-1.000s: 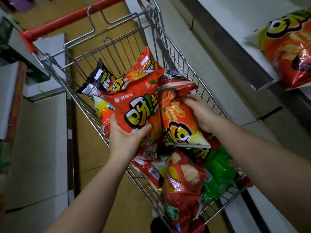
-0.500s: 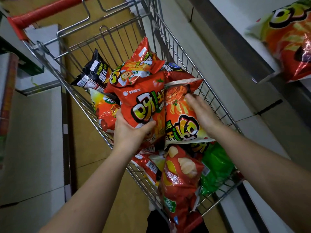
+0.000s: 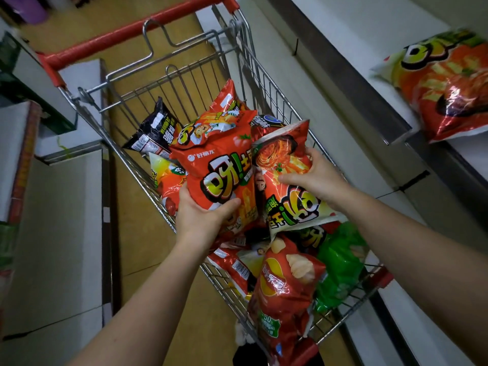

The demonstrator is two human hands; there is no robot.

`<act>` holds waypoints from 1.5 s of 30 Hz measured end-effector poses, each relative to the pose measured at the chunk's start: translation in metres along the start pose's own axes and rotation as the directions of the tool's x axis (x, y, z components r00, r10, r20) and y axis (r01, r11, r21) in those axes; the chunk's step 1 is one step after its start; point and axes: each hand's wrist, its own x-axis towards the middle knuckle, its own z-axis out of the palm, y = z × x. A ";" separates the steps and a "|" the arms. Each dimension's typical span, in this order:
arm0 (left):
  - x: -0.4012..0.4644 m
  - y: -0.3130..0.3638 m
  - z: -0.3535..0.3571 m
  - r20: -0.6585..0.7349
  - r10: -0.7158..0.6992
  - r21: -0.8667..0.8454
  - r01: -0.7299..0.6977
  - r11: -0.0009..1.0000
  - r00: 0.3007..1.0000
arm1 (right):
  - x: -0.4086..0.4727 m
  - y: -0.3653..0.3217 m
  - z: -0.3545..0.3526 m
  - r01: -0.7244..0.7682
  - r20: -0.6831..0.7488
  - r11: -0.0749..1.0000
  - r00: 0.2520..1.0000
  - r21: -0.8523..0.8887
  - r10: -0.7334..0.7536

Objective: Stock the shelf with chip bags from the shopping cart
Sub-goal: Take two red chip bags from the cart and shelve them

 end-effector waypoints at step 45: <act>0.028 0.028 -0.033 -0.036 0.008 0.214 0.000 0.977 0.999 | -0.002 0.000 0.023 -0.365 0.365 0.845 0.904 0.391 0.221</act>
